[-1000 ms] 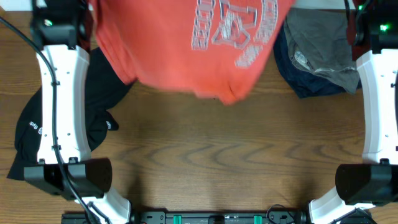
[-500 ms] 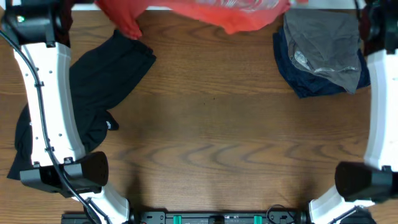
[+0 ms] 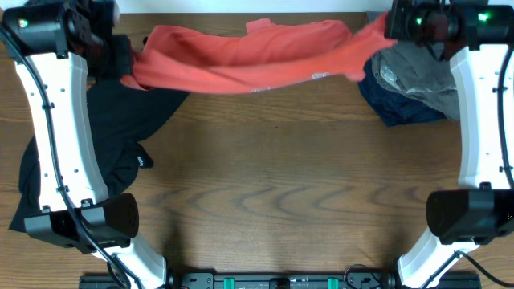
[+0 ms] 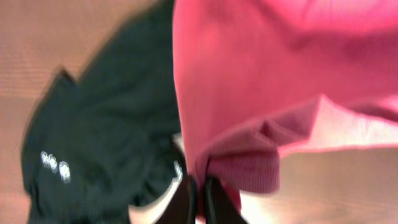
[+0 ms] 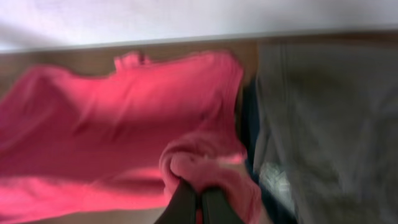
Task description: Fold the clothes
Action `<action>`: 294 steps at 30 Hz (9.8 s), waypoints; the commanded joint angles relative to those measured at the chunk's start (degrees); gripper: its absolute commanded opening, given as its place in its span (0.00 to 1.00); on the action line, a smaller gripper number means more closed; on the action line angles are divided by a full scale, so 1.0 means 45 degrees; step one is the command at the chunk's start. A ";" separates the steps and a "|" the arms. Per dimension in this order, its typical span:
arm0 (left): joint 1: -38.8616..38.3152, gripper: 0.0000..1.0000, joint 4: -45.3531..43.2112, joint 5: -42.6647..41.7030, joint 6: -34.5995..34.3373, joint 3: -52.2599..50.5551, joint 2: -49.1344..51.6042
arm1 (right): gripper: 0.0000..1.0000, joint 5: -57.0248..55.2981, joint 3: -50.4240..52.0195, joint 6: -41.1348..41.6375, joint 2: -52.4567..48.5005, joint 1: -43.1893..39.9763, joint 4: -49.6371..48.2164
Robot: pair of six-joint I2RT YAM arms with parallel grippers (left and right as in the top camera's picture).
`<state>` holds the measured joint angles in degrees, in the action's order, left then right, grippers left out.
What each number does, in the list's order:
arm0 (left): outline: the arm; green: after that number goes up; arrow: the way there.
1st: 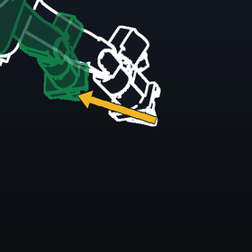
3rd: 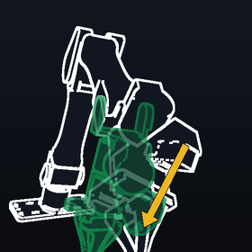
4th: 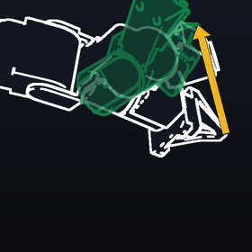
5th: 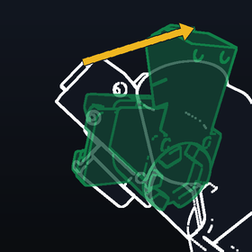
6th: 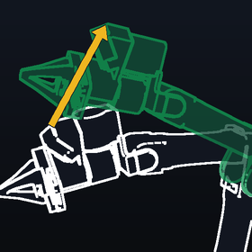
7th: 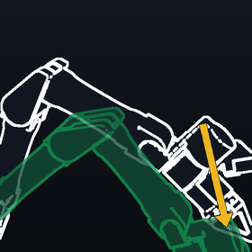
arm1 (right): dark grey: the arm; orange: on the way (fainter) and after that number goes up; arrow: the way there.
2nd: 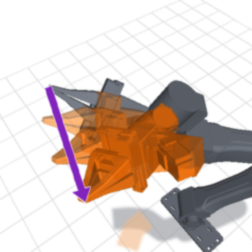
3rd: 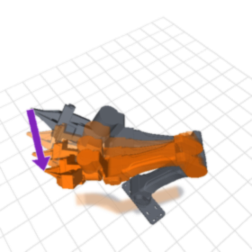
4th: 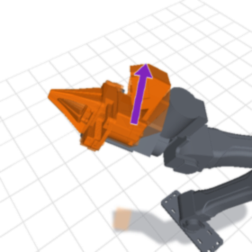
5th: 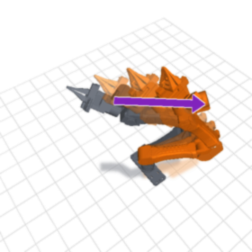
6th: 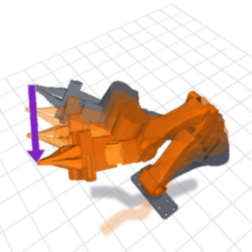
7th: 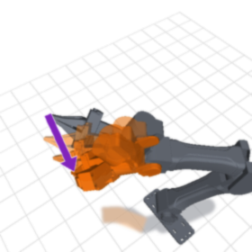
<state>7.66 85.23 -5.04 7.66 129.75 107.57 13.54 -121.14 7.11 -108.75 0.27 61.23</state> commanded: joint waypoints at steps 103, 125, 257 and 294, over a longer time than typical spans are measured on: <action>0.0083 0.70 -0.7461 0.2657 -0.4575 -1.3857 -0.2079 | 0.72 0.0466 0.9520 -0.0767 0.1020 0.0491 -0.3949; 0.0078 0.98 -0.8048 0.0340 -0.1778 -1.0710 -0.3060 | 0.64 0.0748 0.4813 -0.1685 0.1355 0.0860 -0.0991; 0.0301 0.06 -0.9146 -0.1010 -0.0092 -1.0448 -0.1603 | 0.40 -0.1302 0.4838 -0.0539 -0.5867 0.2123 -1.0064; 0.0306 0.06 -0.6800 -0.0971 -0.0005 -1.0448 -0.1622 | 0.01 -0.0287 0.4265 -0.0986 -0.2919 0.2550 -0.0617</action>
<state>8.95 53.98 -10.07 7.49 81.82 100.73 10.66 -102.39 3.55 -121.80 9.69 56.31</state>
